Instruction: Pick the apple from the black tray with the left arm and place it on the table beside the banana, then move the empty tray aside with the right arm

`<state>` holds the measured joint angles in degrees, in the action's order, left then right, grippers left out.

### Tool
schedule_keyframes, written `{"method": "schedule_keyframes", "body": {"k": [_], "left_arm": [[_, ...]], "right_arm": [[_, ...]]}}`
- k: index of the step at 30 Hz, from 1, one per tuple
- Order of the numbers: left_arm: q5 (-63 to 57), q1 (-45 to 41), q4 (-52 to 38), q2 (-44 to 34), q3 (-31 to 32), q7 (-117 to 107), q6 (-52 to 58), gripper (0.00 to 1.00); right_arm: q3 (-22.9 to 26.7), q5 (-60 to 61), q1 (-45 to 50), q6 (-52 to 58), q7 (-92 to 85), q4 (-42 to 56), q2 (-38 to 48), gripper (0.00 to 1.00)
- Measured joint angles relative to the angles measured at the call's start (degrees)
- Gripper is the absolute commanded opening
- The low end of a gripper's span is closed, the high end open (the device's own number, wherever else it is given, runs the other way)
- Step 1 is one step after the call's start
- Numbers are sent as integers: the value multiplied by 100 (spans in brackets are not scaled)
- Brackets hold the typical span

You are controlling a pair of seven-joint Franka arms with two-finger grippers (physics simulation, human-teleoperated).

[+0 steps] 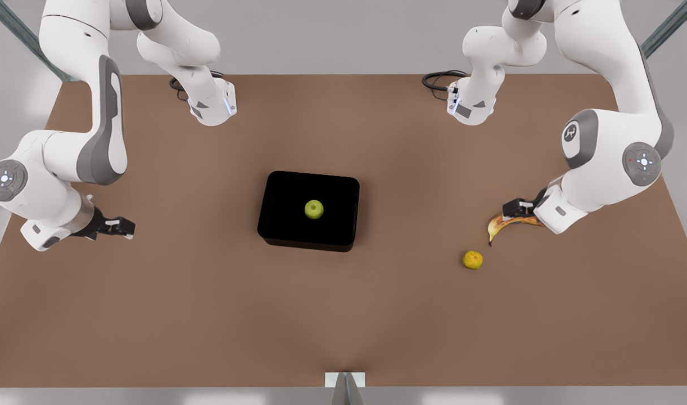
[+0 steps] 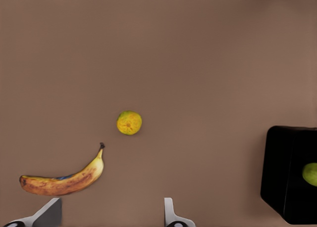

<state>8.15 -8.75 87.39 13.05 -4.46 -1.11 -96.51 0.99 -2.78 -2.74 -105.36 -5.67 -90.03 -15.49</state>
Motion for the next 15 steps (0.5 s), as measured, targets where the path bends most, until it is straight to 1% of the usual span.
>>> {"method": "schedule_keyframes", "body": {"k": [3,4,5,6,7,9,11,12,13,14,15], "left_arm": [[-34,-97,-96,39,16,13,-96,100],[-83,-220,-223,162,141,15,-138,100],[-163,-513,-683,500,280,-29,-153,100],[-250,-991,-1288,946,359,-132,-145,100],[-312,-1446,-1681,1251,409,-279,-136,100],[-398,-2242,-1792,1495,446,-642,-124,100],[-426,-2838,-1310,1471,461,-1046,-208,100],[-362,-3018,-503,1265,510,-1271,-508,100],[-343,-3208,94,1206,622,-1536,-889,100],[-401,-3445,379,1287,688,-1830,-1238,100],[-470,-3623,441,1417,724,-2141,-1565,100]], "right_arm": [[-3,-9,2,-130,9,0,-9,100],[-3,-11,2,-161,11,0,-11,100],[-3,-12,2,-187,14,0,-12,100],[-3,-15,2,-209,16,0,-12,100],[-3,-19,2,-227,18,0,-17,100],[-3,-25,9,-256,23,0,-20,100],[-3,-29,11,-277,26,0,-21,100],[-3,-31,11,-285,28,0,-21,100],[-3,-32,11,-292,30,0,-21,100],[-3,-33,11,-298,31,0,-21,100],[-3,-33,11,-303,33,0,-23,100]]}}
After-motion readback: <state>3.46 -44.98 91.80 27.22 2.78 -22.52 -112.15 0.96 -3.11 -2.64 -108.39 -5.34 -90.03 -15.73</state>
